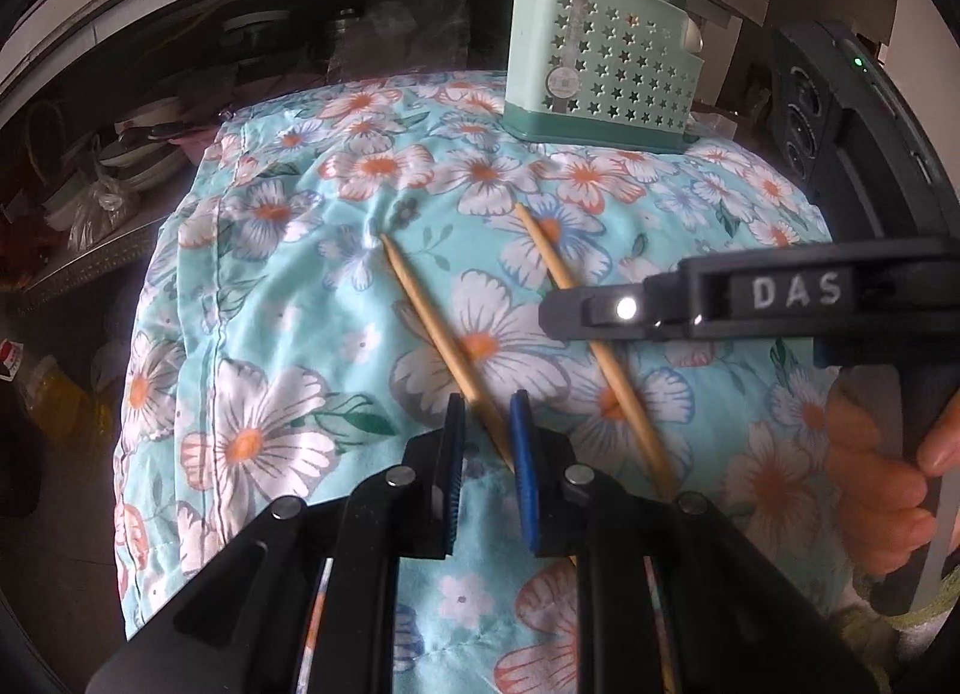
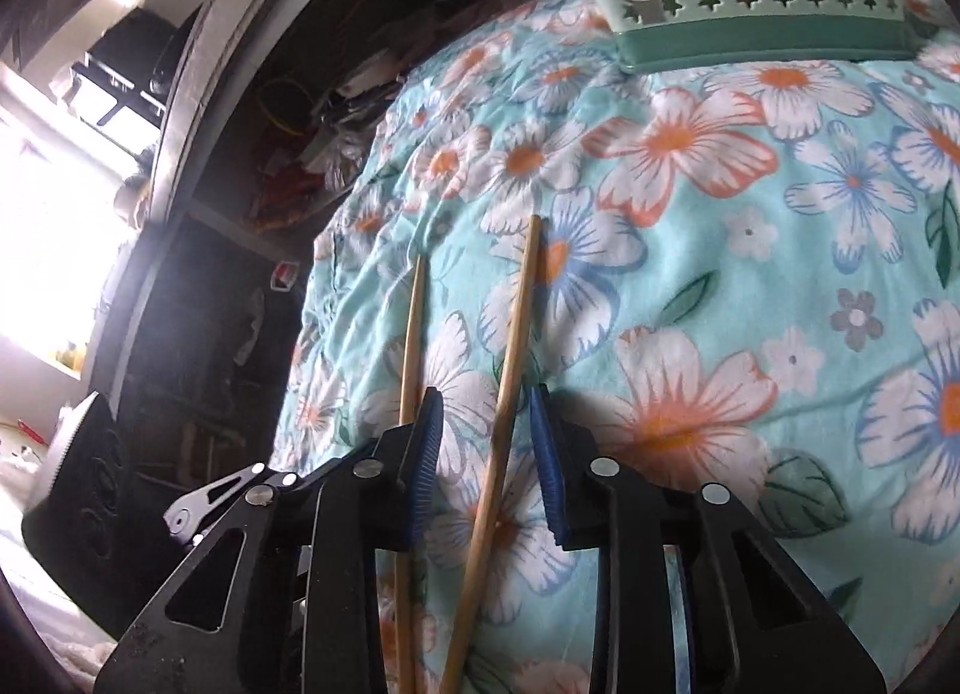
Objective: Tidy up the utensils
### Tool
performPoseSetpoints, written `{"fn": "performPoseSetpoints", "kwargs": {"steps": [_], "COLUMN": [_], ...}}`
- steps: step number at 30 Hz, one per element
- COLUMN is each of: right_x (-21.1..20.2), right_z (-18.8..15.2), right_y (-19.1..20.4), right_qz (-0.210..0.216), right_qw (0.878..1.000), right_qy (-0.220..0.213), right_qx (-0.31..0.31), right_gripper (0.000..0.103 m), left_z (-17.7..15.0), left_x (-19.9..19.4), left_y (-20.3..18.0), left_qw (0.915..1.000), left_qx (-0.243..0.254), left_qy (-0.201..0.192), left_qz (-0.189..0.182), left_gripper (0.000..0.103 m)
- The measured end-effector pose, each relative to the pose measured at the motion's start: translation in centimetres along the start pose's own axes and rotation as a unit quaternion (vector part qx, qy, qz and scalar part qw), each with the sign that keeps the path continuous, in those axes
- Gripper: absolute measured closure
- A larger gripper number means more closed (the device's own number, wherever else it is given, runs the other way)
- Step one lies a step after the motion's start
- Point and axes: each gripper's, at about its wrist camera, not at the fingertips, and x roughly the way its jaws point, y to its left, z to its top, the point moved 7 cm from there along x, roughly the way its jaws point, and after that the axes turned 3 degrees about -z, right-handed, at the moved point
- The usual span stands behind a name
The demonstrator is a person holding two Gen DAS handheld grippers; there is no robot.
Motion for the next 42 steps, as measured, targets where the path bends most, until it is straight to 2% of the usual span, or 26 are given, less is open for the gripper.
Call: {"fn": "performPoseSetpoints", "kwargs": {"steps": [1,4,9,15,19,21,24,30,35,39,42], "right_x": [0.0,-0.9,-5.5,-11.3,-13.4,-13.6,-13.2,-11.4,-10.4,-9.8,-9.6], "right_z": [-0.1,-0.4,-1.3,-3.9,-5.3,-5.6,-5.4,-3.6,-2.2,-1.3,-0.8], "right_y": [-0.2,-1.4,-6.4,-14.0,-16.5,-16.6,-15.8,-14.5,-14.8,-15.0,-15.2], "right_qz": [-0.006,-0.006,-0.056,-0.106,-0.108,-0.102,-0.103,-0.115,-0.132,-0.139,-0.145], "right_qw": [1.000,1.000,0.997,0.986,0.982,0.983,0.985,0.986,0.985,0.984,0.983], "right_qy": [-0.002,-0.012,-0.046,-0.081,-0.095,-0.095,-0.091,-0.086,-0.083,-0.085,-0.087], "right_qx": [-0.002,0.009,0.028,0.095,0.122,0.119,0.106,0.085,0.075,0.073,0.072], "right_gripper": [0.094,0.096,0.099,0.099,0.099,0.099,0.095,0.086,0.088,0.090,0.096], "left_z": [0.0,-0.3,-0.3,-0.7,-0.5,0.1,1.2,3.7,4.9,5.4,5.6], "left_x": [0.0,0.3,0.7,1.6,2.1,2.5,3.4,5.8,7.0,7.4,7.7], "left_y": [0.0,-0.2,-1.4,-5.3,-7.6,-7.9,-8.6,-9.0,-9.8,-10.5,-10.7], "left_qw": [1.0000,0.9991,0.9976,0.9944,0.9925,0.9925,0.9923,0.9927,0.9885,0.9857,0.9850], "left_qx": [-0.005,-0.031,-0.043,-0.026,-0.002,0.006,0.037,0.091,0.142,0.160,0.164], "left_qy": [0.001,0.010,0.020,0.040,0.052,0.058,0.067,0.062,0.053,0.052,0.053], "left_qz": [-0.004,-0.026,-0.051,-0.094,-0.111,-0.108,-0.098,-0.049,-0.007,0.007,0.010], "left_gripper": [0.089,0.090,0.090,0.090,0.090,0.090,0.083,0.083,0.083,0.085,0.086]}}
